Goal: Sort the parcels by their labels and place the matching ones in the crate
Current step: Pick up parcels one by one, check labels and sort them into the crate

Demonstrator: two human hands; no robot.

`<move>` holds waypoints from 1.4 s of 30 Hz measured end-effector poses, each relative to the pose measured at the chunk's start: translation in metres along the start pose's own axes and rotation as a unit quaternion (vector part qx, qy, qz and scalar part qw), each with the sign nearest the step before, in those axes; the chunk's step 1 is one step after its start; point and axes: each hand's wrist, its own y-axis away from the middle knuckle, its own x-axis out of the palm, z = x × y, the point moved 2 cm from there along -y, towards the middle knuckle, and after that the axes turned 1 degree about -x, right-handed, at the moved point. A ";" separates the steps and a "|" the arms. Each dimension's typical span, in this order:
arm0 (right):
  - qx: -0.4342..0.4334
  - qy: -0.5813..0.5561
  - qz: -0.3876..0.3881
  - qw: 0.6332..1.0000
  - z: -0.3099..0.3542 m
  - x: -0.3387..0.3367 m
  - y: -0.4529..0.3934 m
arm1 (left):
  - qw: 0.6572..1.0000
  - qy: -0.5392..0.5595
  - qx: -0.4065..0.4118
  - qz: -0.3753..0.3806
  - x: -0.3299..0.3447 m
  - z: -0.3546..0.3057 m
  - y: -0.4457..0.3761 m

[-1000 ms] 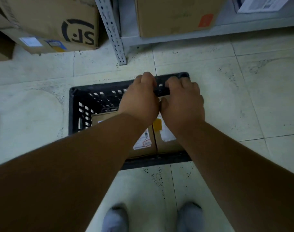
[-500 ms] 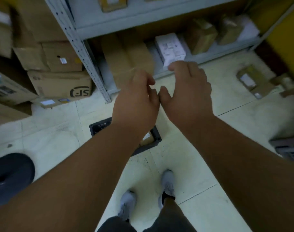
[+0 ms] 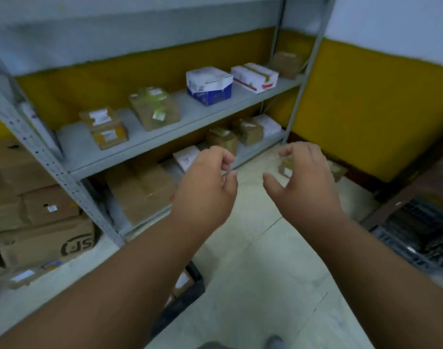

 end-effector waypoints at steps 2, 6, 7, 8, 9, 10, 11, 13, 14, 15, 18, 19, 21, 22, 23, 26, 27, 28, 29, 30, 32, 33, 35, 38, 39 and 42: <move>0.010 0.010 -0.008 1.000 -0.035 -0.031 -0.013 | 1.000 0.025 0.000 0.009 0.032 -0.031 -0.019; 0.035 0.048 -0.021 0.998 -0.111 -0.091 -0.038 | 0.997 0.054 0.014 0.048 0.101 -0.095 -0.052; 0.044 0.055 -0.022 0.997 -0.128 -0.103 -0.045 | 0.996 0.063 0.019 0.056 0.117 -0.108 -0.059; 0.049 0.061 -0.021 0.997 -0.143 -0.111 -0.050 | 0.996 0.068 0.020 0.059 0.131 -0.118 -0.065; 0.052 0.067 -0.018 0.996 -0.157 -0.117 -0.056 | 0.996 0.071 0.021 0.059 0.143 -0.126 -0.070; 0.055 0.070 -0.016 0.996 -0.170 -0.122 -0.062 | 0.996 0.070 0.022 0.059 0.155 -0.133 -0.077; 0.060 0.069 -0.013 0.996 -0.182 -0.125 -0.068 | 0.996 0.066 0.024 0.063 0.166 -0.138 -0.083; 0.065 0.064 -0.005 0.996 -0.202 -0.125 -0.080 | 0.995 0.058 0.026 0.080 0.183 -0.146 -0.096; 0.069 0.063 0.002 0.996 -0.211 -0.122 -0.087 | 0.994 0.056 0.029 0.088 0.191 -0.147 -0.104; 0.076 0.061 0.012 0.995 -0.219 -0.118 -0.095 | 0.994 0.053 0.032 0.095 0.198 -0.148 -0.114; 0.099 0.050 0.040 0.993 -0.239 -0.094 -0.128 | 0.993 0.049 0.033 0.098 0.220 -0.139 -0.152; 0.102 0.047 0.047 0.993 -0.244 -0.086 -0.141 | 0.993 0.051 0.030 0.099 0.228 -0.134 -0.165; 0.104 0.045 0.057 0.992 -0.255 -0.071 -0.167 | 0.992 0.056 0.029 0.106 0.249 -0.122 -0.194; 0.107 0.043 0.058 0.992 -0.262 -0.065 -0.181 | 0.992 0.058 0.032 0.112 0.261 -0.116 -0.211; 0.113 0.046 0.056 0.991 -0.270 -0.062 -0.195 | 0.991 0.059 0.039 0.117 0.273 -0.110 -0.230; 0.146 0.062 0.047 0.986 -0.305 -0.061 -0.242 | 0.988 0.042 0.060 0.136 0.305 -0.097 -0.297; 0.161 0.062 0.044 0.984 -0.317 -0.062 -0.258 | 0.986 0.036 0.068 0.146 0.314 -0.095 -0.318; 0.176 0.061 0.040 0.982 -0.328 -0.063 -0.274 | 0.984 0.032 0.079 0.157 0.323 -0.095 -0.339; 0.191 0.056 0.034 0.979 -0.337 -0.064 -0.289 | 0.981 0.031 0.090 0.169 0.333 -0.097 -0.359; 0.204 0.047 0.025 0.977 -0.346 -0.064 -0.303 | 0.977 0.031 0.105 0.181 0.343 -0.100 -0.379; 0.217 0.035 0.006 0.975 -0.361 -0.062 -0.329 | 0.971 0.023 0.138 0.194 0.365 -0.110 -0.415; 0.218 0.038 0.003 0.975 -0.369 -0.060 -0.341 | 0.969 0.025 0.148 0.198 0.378 -0.114 -0.431; 0.229 0.054 0.013 0.972 -0.384 -0.055 -0.355 | 0.960 0.042 0.167 0.219 0.406 -0.125 -0.452; 0.232 0.066 0.013 0.970 -0.415 -0.049 -0.377 | 0.944 0.065 0.192 0.259 0.459 -0.136 -0.476; 0.231 0.074 0.009 0.970 -0.428 -0.048 -0.385 | 0.941 0.066 0.190 0.271 0.478 -0.138 -0.484; 0.223 0.086 0.008 0.971 -0.474 -0.042 -0.420 | 0.940 0.050 0.183 0.282 0.534 -0.141 -0.517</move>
